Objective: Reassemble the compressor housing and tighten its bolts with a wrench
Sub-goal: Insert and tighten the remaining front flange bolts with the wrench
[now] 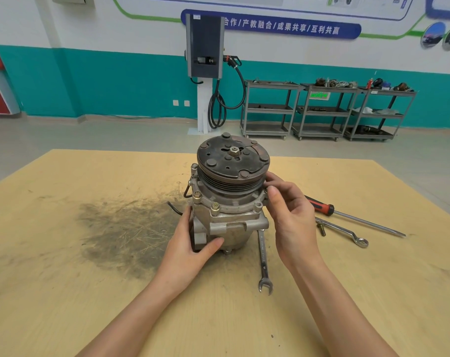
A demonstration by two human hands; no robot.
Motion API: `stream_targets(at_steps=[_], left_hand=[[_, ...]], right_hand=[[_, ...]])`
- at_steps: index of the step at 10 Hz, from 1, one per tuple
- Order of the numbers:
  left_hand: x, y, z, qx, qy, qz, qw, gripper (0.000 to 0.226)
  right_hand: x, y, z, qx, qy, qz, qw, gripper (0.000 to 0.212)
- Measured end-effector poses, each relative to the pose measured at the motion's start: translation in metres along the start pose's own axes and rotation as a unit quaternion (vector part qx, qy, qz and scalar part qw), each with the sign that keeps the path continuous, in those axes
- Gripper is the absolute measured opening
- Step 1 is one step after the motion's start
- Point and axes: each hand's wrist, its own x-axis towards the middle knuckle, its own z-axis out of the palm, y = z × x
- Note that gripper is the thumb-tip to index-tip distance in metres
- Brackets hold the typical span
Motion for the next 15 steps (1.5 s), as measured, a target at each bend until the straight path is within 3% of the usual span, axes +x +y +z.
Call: stream_targets(at_steps=[7, 9, 15], left_hand=[[-0.001, 0.0, 0.002, 0.004, 0.011, -0.014, 1.0, 0.083], [0.0, -0.002, 0.001, 0.01, 0.003, -0.017, 1.0, 0.081], [-0.003, 0.007, -0.003, 0.008, -0.01, -0.026, 1.0, 0.091]], right_hand=[[-0.003, -0.002, 0.0, -0.021, -0.015, -0.015, 1.0, 0.013], [-0.001, 0.0, 0.002, -0.039, -0.012, -0.033, 0.999, 0.028], [0.003, -0.011, -0.01, -0.046, -0.026, 0.003, 0.999, 0.014]])
